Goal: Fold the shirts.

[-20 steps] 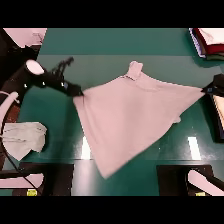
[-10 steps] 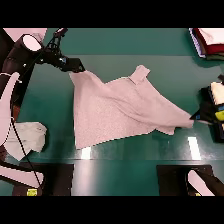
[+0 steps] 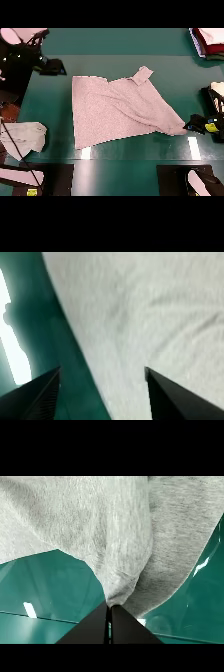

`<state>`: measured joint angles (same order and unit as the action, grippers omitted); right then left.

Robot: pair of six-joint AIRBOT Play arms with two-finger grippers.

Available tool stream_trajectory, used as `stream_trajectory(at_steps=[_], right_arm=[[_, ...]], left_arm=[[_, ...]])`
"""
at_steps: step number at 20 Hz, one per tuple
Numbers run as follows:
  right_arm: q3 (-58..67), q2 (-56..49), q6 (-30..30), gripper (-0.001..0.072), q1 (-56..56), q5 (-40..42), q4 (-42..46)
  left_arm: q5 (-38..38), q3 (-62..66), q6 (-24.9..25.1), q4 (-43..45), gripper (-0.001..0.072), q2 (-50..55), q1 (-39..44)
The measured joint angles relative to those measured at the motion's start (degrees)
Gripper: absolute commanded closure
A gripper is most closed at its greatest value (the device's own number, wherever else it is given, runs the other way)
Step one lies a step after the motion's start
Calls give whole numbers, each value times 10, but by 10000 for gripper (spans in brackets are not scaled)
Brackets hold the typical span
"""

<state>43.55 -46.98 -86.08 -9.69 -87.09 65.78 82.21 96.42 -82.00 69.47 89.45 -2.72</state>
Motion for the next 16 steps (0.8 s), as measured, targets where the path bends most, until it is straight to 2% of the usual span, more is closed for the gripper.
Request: stream_trajectory(at_steps=[3, 8, 12, 16], right_arm=[[-4, -26, 0, 697, 0, 13, -2], [-6, -49, 3, 697, 0, 29, -2], [-6, -32, 5, 698, 0, 55, -3], [-7, -9, 6, 698, 0, 69, -10]], left_arm=[[8, -128, -9, 1, 102, -74, -11], [-27, -383, -11, -5, 102, -226, -17], [-56, -567, -8, -81, 103, -320, -19], [-96, -695, 1, -148, 103, -358, -19]])
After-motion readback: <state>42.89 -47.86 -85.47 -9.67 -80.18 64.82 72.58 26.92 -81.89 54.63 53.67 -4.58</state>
